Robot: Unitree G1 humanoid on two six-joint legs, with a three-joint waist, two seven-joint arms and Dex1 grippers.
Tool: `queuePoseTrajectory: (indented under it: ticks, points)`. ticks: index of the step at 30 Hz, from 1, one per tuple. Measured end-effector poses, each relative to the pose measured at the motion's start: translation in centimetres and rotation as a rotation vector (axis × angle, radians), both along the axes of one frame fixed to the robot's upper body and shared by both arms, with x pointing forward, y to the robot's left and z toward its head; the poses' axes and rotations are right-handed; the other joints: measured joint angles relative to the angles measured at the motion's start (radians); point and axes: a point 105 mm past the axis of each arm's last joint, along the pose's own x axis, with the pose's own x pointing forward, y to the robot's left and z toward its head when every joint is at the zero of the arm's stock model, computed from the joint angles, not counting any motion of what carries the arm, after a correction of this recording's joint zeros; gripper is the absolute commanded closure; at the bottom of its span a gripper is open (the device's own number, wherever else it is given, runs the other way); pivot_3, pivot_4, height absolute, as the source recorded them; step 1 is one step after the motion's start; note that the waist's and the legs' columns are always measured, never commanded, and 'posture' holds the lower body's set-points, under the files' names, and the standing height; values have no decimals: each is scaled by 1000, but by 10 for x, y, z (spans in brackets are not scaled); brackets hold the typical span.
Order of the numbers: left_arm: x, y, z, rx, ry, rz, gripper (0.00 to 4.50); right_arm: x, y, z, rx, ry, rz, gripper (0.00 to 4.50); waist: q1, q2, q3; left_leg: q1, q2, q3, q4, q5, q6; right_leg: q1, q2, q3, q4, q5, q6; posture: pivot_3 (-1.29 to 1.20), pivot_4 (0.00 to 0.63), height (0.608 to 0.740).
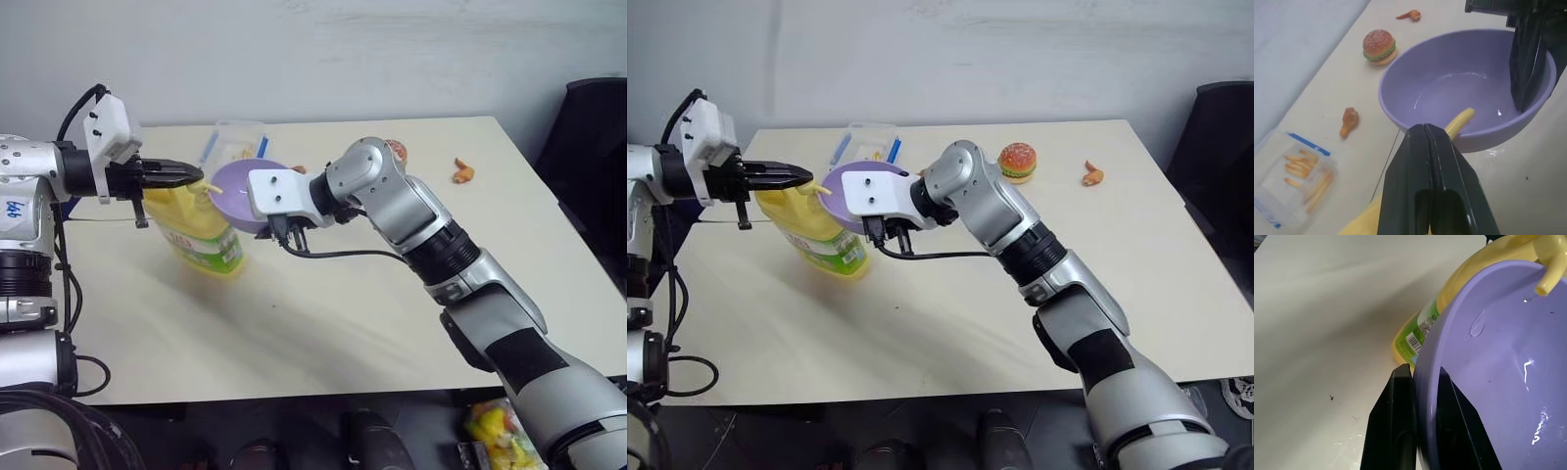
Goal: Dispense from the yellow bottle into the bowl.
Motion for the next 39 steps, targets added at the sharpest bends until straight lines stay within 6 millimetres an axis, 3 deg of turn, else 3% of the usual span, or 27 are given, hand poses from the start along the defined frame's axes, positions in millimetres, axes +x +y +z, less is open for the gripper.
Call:
queuePoseTrajectory:
  ticks: [3, 5, 7, 12, 19, 25, 28, 36, 39]
  points:
    - [-10, -8, 7, -85, 103, -64, 4472, -3, 0, 4, 8, -20, 12, 4500, -2, -6, 4, -2, 1, 0, -2, 0, 0, -3, 1, 0, -1, 0, 0, 0, 150, 740]
    - [-20, -11, 15, -126, 161, -102, 4098, -7, 0, 3, 15, -27, 26, 4500, -6, -10, 6, -6, 1, 0, -4, 0, 0, -7, 1, 1, -1, 0, -1, 0, 150, 740]
    - [-33, -7, 30, -147, 181, -121, 3597, -9, 0, 3, 17, -30, 33, 4500, -15, -13, 7, -17, 0, 0, -3, 1, -1, -19, 1, 1, 0, 0, -1, 0, 150, 740]
    - [-68, 4, 64, -157, 124, -133, 2153, -11, -14, -6, 9, -17, 19, 4500, -26, -16, 11, -19, 0, -2, -4, 1, -1, -21, -1, -2, -1, 0, -1, 0, 150, 740]
    - [-104, 11, 57, -194, 221, -140, 65, -14, -51, -30, -9, 22, -49, 4500, -7, -21, 17, -19, 0, -2, -2, 1, -1, -20, -2, 1, -1, -1, -1, 0, 150, 740]
    - [-127, 14, 16, -111, 339, -103, 21, -14, -116, -75, -39, 92, -220, 4500, 18, -22, 20, -20, -1, -2, -2, 1, -1, -19, -2, 1, -2, -1, -2, 0, 150, 740]
    - [-129, 17, 1, -47, 336, -82, 21, -11, -134, -99, -60, 94, -277, 4500, 25, -22, 21, -18, -1, 0, -1, 2, -1, -19, -1, 0, -6, -1, -2, 0, 150, 740]
    - [-126, 8, 6, 0, 229, -108, 21, 12, -145, -131, -14, 36, -401, 4500, 26, -22, 21, -17, -1, 1, -2, 2, -3, -19, 3, 1, -6, -1, -3, 0, 150, 740]
    - [-121, 2, 4, -3, 228, -125, 0, 17, -146, -135, 1, 7, -423, 3634, 26, -20, 22, -17, -1, 1, -2, 2, -3, -19, 3, 1, -3, -1, -3, 0, 150, 740]
